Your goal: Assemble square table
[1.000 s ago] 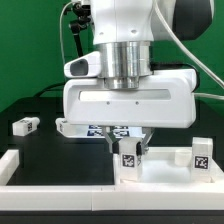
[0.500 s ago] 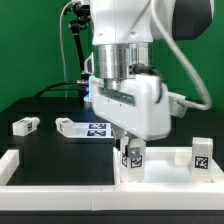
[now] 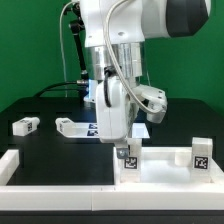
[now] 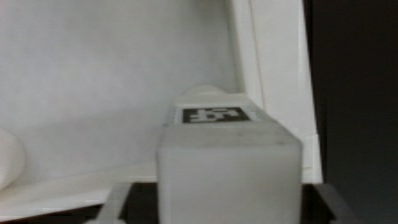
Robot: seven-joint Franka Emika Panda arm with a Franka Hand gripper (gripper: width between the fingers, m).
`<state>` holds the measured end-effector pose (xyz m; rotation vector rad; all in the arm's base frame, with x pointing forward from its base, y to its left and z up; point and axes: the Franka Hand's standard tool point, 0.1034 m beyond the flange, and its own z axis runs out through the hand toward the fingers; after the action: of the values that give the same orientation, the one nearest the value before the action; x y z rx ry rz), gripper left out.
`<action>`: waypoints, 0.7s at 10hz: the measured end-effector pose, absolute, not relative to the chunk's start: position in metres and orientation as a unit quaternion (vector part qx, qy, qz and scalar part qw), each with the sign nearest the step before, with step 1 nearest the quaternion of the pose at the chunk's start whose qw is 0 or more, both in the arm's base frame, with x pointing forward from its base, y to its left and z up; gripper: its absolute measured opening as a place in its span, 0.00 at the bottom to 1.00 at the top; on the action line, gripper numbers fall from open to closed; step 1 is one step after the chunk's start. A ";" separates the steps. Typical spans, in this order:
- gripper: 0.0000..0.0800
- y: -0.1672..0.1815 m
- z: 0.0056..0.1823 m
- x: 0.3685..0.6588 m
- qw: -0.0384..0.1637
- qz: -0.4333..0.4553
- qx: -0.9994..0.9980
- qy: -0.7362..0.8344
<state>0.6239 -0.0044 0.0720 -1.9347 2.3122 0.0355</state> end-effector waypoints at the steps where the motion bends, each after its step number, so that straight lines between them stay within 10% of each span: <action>1: 0.36 -0.004 0.072 0.624 0.063 0.012 -0.642 0.764; 2: 0.67 -0.003 0.075 0.628 0.061 -0.009 -0.720 0.691; 7: 0.81 0.001 0.074 0.631 0.055 -0.043 -0.882 0.465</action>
Offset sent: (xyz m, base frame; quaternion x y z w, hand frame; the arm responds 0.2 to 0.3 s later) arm -0.0092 0.0277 -0.0042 0.0371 -0.0331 -0.4168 0.9076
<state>0.6308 0.0010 0.0737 -2.6797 1.4132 -0.1312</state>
